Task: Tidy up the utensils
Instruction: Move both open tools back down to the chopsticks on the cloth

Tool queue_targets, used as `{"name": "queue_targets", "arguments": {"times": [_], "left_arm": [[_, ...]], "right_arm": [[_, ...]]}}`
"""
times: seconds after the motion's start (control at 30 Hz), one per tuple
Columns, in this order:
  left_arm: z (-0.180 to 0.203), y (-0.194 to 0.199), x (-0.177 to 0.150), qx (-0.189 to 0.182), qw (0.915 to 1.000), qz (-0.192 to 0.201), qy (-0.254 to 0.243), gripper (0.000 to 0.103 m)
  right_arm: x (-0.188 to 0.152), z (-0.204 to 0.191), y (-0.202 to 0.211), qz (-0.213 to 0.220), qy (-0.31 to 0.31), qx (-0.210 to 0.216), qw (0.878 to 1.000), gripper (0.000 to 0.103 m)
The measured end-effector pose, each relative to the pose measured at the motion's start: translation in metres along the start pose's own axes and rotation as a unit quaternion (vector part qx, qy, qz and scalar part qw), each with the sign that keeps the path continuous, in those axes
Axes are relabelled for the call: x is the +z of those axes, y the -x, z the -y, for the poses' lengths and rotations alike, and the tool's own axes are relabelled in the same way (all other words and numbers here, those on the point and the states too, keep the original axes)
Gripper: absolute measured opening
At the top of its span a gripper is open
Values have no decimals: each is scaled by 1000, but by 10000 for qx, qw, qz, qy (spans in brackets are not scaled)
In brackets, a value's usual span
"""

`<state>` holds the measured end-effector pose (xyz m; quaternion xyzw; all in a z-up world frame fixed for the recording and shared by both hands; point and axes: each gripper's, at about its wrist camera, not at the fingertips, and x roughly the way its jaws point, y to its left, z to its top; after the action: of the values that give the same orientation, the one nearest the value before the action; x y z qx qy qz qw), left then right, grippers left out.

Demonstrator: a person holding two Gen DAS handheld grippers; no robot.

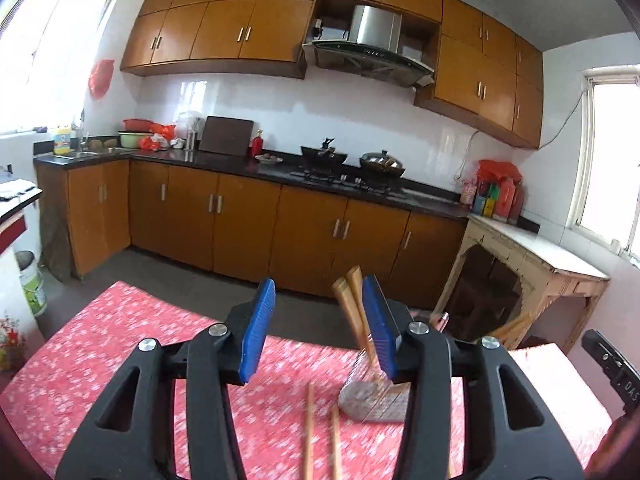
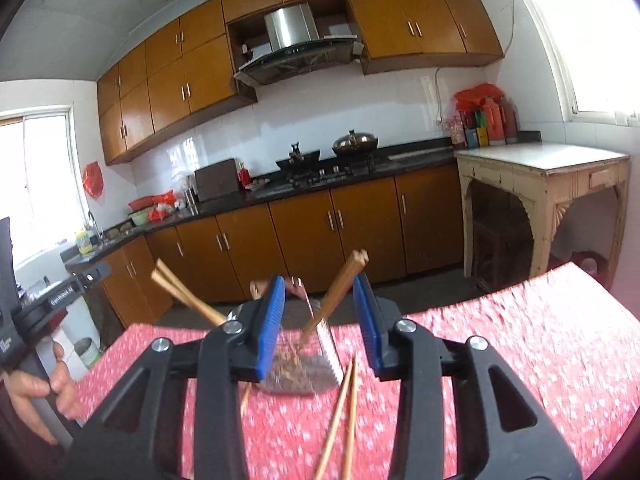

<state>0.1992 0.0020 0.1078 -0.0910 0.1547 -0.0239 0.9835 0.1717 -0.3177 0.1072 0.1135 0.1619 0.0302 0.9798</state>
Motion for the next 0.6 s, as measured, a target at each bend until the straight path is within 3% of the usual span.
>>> {"name": "queue_targets", "arguments": {"times": [0.17, 0.3, 0.5, 0.6], "left_arm": [[-22, 5, -36, 267, 9987, -387, -199, 47], [-33, -5, -76, 392, 9940, -941, -385, 48], [-35, -24, -129, 157, 9835, -1733, -499, 47], [-25, -30, -142, 9, 9787, -1958, -613, 47]], "right_arm": [[-50, 13, 1, -636, 39, -157, 9978, 36], [-100, 24, -27, -1475, 75, -292, 9886, 36], [-157, 21, -61, -2427, 153, -214, 9697, 26], [-171, 15, -66, -2599, 249, -220, 9651, 25]]}}
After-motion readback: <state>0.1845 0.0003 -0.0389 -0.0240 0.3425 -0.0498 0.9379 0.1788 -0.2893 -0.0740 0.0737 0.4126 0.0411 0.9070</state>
